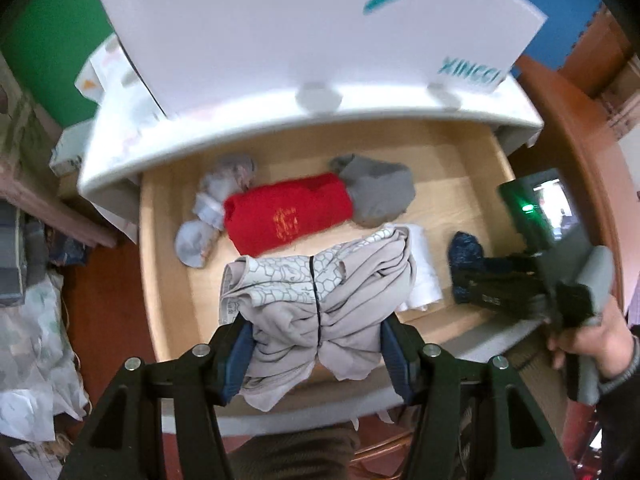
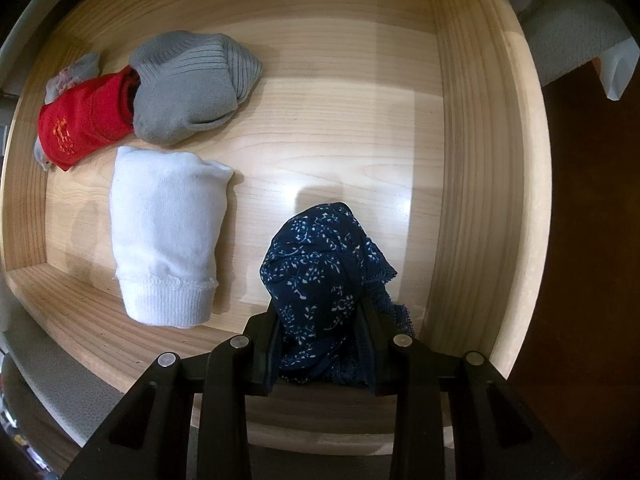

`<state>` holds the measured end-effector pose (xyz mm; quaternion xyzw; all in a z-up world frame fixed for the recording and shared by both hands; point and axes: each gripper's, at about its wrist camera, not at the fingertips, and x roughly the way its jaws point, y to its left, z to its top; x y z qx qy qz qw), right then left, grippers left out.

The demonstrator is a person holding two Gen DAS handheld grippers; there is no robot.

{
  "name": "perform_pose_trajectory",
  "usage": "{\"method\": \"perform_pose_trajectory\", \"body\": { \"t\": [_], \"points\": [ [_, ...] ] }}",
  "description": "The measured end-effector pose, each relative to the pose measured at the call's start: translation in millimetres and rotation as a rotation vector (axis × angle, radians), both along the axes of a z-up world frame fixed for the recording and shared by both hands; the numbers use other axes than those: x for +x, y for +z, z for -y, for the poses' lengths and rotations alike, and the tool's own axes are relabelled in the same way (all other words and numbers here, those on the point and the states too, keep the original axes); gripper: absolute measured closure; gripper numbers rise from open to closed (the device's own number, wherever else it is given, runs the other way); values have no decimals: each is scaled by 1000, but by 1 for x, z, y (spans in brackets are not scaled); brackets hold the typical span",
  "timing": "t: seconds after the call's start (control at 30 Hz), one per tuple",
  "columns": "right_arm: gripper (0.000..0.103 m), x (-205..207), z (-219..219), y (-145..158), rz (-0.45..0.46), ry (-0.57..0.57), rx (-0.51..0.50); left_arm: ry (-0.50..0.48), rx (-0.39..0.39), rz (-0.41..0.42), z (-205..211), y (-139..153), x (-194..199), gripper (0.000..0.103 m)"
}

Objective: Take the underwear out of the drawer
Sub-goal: 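Carry the beige patterned underwear with the left gripper over the white box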

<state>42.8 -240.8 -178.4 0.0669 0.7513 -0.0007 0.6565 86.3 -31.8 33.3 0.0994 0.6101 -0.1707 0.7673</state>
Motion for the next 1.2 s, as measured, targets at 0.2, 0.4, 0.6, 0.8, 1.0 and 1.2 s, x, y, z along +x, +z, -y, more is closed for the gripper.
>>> {"method": "perform_pose_trajectory", "body": {
  "t": [0.2, 0.4, 0.6, 0.8, 1.0, 1.2],
  "points": [
    [73, 1, 0, 1, 0, 5, -3, -1, -57, 90, -11, 58, -2, 45],
    [73, 1, -1, 1, 2, 7, -3, -10, -90, 208, -17, 120, 7, 45],
    [73, 1, 0, 2, 3, 6, -2, 15, -109, 326, -14, 171, 37, 45],
    [73, 2, 1, 2, 5, -3, 2, 25, -63, 418, 6, 186, 82, 45],
    [73, 4, 2, 2, 8, -8, 3, 50, -38, 394, 22, 169, 131, 45],
    [73, 3, 3, 4, 14, -22, 10, 60, 17, 352, 36, 134, 162, 44]
  ]
}}
